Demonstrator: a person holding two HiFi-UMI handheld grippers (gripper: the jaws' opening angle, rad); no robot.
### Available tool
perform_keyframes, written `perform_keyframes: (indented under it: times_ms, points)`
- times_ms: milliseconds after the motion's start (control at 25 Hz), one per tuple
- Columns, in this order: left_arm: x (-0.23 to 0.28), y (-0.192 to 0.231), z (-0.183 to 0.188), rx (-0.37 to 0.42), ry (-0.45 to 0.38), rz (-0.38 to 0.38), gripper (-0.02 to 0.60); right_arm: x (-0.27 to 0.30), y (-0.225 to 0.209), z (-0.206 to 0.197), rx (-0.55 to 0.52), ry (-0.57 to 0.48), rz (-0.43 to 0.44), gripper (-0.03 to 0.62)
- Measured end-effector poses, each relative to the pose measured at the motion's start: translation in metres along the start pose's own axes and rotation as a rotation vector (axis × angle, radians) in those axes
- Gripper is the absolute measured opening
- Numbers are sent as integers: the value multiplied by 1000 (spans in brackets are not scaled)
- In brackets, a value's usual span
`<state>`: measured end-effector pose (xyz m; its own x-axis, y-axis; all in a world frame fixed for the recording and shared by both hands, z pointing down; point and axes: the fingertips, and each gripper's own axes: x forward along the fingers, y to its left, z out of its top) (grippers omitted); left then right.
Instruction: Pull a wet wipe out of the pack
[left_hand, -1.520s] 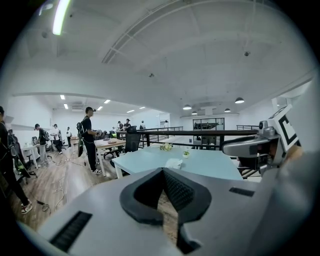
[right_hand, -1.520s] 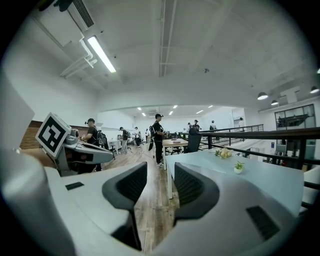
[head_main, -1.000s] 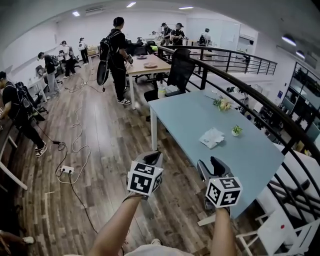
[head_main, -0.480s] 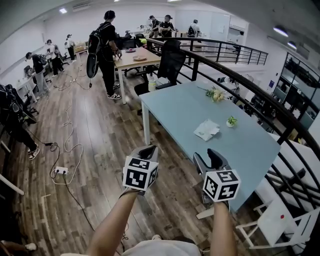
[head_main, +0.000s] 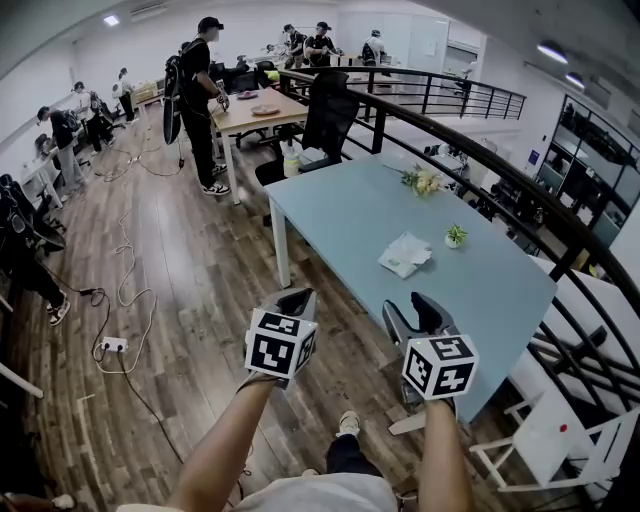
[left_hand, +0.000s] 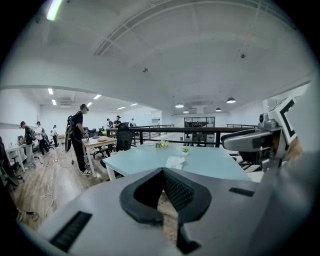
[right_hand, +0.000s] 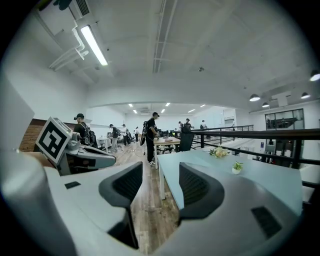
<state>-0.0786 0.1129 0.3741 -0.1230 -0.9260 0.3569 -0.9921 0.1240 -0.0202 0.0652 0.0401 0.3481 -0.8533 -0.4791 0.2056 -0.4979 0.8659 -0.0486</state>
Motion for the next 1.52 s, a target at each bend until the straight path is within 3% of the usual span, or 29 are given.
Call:
perform_keyframes:
  times_ms: [1520]
  points:
    - [263,10,86,34,34,-46,-6,167,-217,25,44,53,-66,212]
